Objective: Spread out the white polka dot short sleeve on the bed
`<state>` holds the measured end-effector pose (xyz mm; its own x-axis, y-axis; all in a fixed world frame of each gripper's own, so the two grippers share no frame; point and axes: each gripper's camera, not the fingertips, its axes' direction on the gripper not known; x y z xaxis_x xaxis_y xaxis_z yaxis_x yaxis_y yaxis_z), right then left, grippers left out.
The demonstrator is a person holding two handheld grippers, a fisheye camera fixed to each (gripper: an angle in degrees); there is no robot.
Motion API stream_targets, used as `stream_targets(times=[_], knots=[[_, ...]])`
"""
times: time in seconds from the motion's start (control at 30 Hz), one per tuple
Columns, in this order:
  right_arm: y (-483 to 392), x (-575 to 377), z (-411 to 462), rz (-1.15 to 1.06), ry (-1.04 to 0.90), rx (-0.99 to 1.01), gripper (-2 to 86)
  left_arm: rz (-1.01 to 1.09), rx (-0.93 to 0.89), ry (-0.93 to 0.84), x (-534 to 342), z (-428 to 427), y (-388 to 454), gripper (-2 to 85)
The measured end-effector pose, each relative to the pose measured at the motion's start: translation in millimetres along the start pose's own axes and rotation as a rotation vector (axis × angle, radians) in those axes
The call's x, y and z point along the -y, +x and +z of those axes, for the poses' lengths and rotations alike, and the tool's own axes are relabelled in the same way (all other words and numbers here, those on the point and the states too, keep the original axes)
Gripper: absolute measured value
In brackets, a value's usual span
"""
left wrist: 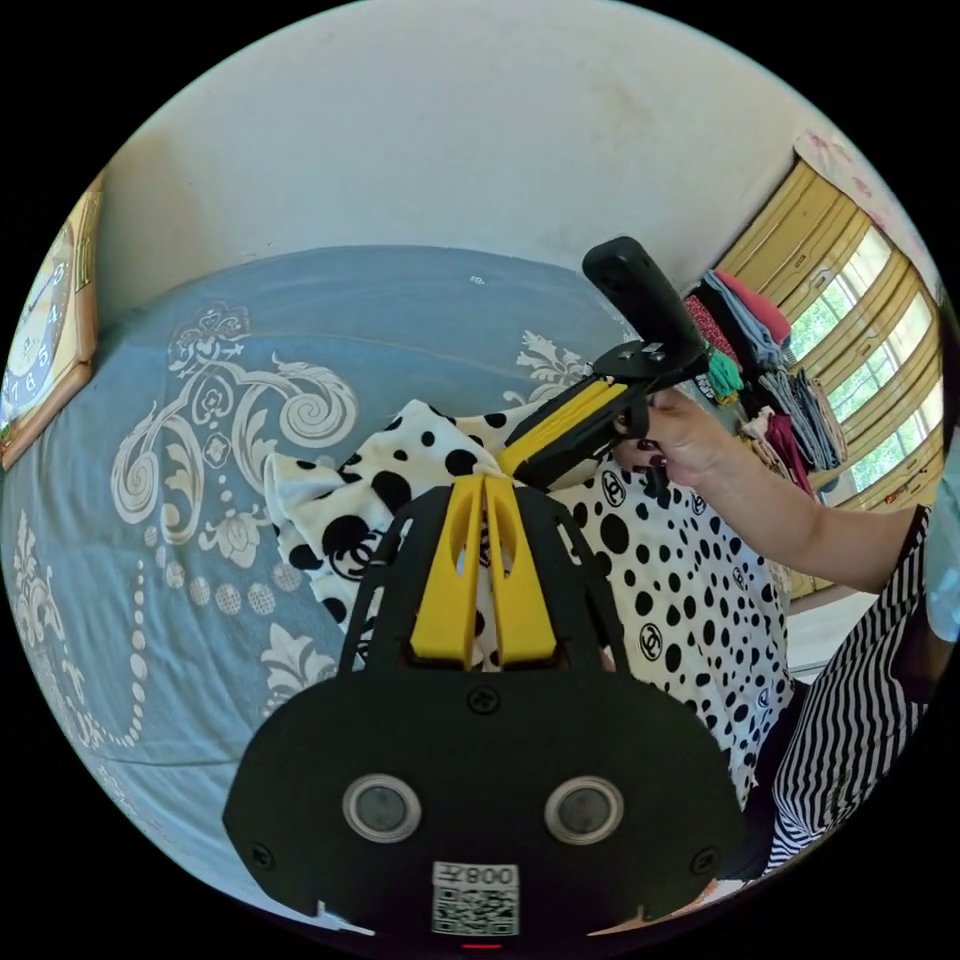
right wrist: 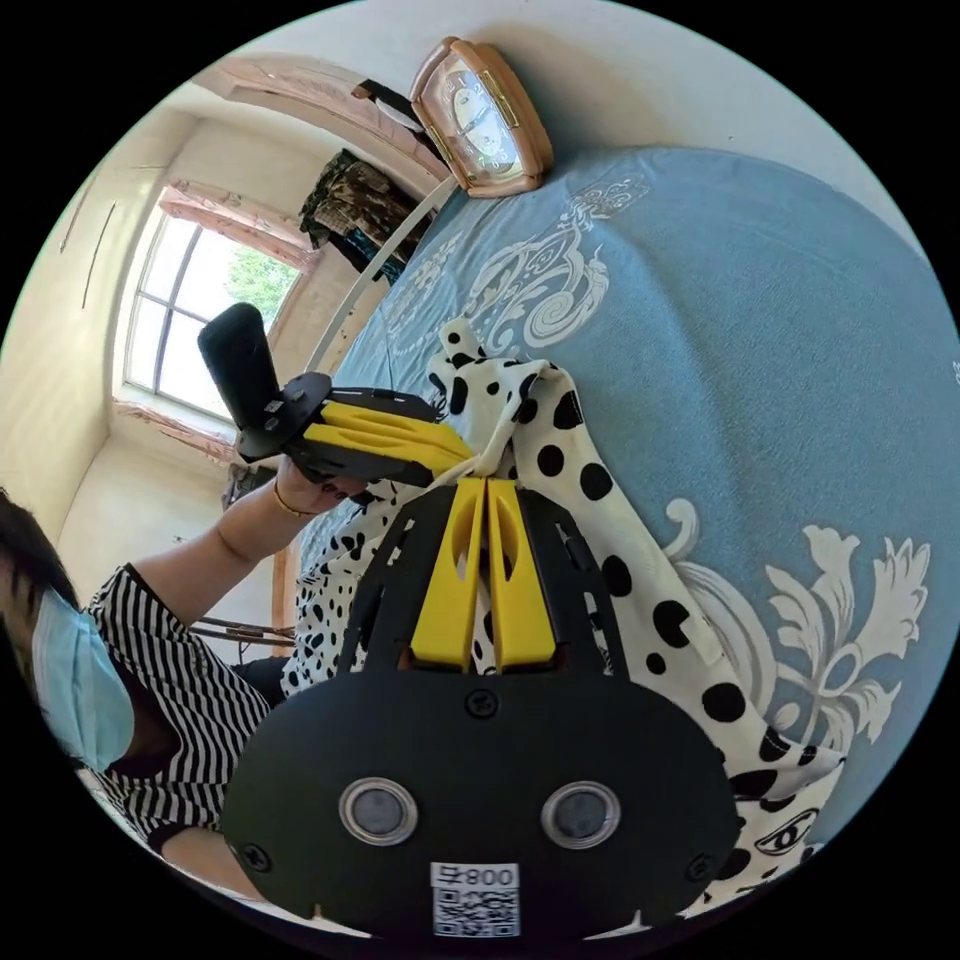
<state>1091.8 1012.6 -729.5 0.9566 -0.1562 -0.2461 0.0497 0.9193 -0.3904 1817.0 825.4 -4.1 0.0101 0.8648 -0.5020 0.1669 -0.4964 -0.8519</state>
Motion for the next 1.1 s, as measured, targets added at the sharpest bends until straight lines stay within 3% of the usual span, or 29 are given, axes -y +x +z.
stream_targets(times=[0.1, 0.37, 0.57, 0.83, 0.9, 1.1], knots=[[7, 2, 2, 0.029, -0.033, 0.076, 0.1, 0.007, 0.061, -0.053, -1, 7, 5, 0.2], [-39, -28, -48, -0.074, 0.155, -0.035, 0.1, 0.010, 0.102, -0.037, -10, 5, 17, 0.2], [-60, -21, -12, -0.115, -0.043, -0.245, 0.1, -0.001, 0.150, -0.031, -20, 2, 24, 0.1], [-58, -53, -58, -0.050, 0.094, -0.110, 0.0, 0.025, 0.122, 0.006, -37, -10, 40, 0.2], [-56, -54, -55, -0.024, 0.050, -0.106, 0.0, 0.061, 0.174, -0.087, -39, 3, 47, 0.2], [-73, -75, -88, -0.053, 0.128, -0.036, 0.0, 0.018, 0.307, -0.034, -57, -21, 44, 0.2]])
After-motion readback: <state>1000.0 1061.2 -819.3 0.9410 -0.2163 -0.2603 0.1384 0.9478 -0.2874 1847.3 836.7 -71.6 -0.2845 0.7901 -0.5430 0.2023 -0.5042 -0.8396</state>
